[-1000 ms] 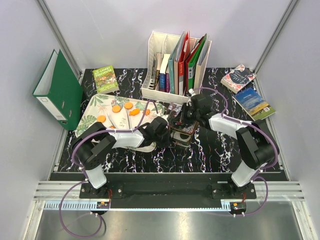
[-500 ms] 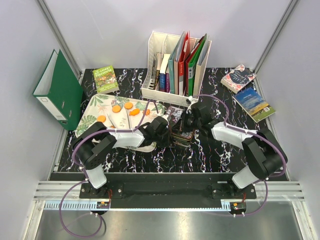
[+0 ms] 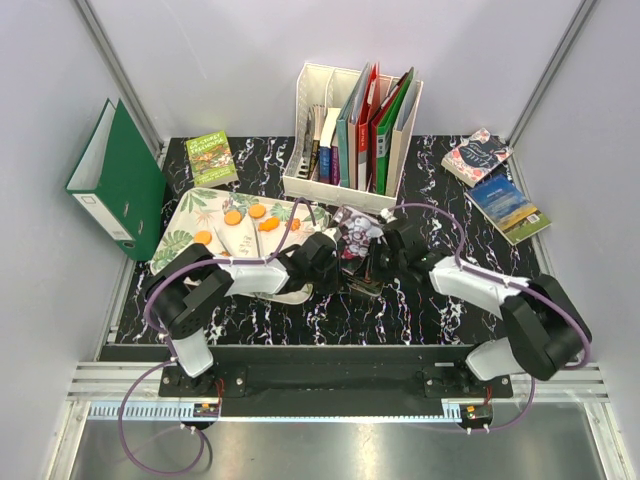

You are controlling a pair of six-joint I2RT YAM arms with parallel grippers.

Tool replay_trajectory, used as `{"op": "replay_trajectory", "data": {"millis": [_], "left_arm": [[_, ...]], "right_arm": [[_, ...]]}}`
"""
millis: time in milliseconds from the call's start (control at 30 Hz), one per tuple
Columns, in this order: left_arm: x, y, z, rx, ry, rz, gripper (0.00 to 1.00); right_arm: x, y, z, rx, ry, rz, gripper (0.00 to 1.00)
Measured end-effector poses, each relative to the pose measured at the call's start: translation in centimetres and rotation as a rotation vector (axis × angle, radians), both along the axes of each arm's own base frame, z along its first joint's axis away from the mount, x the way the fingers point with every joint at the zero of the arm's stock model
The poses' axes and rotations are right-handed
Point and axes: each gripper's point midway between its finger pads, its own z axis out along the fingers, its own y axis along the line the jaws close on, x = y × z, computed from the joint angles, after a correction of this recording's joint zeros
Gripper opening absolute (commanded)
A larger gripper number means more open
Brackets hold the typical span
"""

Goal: Pack the cookies

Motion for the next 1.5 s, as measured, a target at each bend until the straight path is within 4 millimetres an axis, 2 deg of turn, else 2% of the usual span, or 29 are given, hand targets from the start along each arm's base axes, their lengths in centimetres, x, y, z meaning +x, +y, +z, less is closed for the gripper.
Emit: {"op": "replay_trajectory", "data": {"millis": [100, 200, 400, 533, 633, 767, 867, 967, 1067, 1300, 1500], "left_arm": [[0.1, 0.0, 0.0, 0.001, -0.002, 0.003, 0.0], [0.2, 0.1, 0.0, 0.001, -0.004, 0.006, 0.0], [0.2, 0.1, 0.0, 0.002, -0.006, 0.008, 0.01], [0.3, 0.1, 0.0, 0.003, -0.007, 0.009, 0.01], [0.3, 0.1, 0.0, 0.003, -0.007, 0.01, 0.01], [0.3, 0.1, 0.0, 0.003, -0.007, 0.01, 0.01], [0.3, 0.1, 0.0, 0.004, -0.007, 0.01, 0.01], [0.3, 0.1, 0.0, 0.003, -0.008, 0.01, 0.01], [0.3, 0.1, 0.0, 0.003, -0.008, 0.01, 0.01], [0.3, 0.1, 0.0, 0.002, -0.008, 0.01, 0.01], [0.3, 0.1, 0.0, 0.002, -0.008, 0.011, 0.01]], "right_arm": [[-0.2, -0.4, 1.7, -0.007, -0.014, -0.002, 0.05], [0.5, -0.2, 3.8, -0.003, -0.049, -0.009, 0.07], [1.8, -0.6, 8.2, 0.01, -0.156, -0.046, 0.17], [3.1, -1.1, 10.4, -0.015, -0.233, -0.069, 0.15], [4.8, -1.2, 11.0, -0.055, -0.266, -0.082, 0.12], [8.6, -1.3, 9.5, -0.123, -0.254, -0.109, 0.07], [11.1, -2.5, 6.7, -0.189, -0.209, -0.141, 0.04], [12.6, -3.7, 3.6, -0.241, -0.151, -0.164, 0.03], [12.7, -4.3, 1.4, -0.269, -0.101, -0.16, 0.02], [12.5, -3.2, 1.3, -0.209, -0.11, -0.128, 0.02], [11.1, -3.1, 1.3, -0.158, -0.12, -0.125, 0.02]]}}
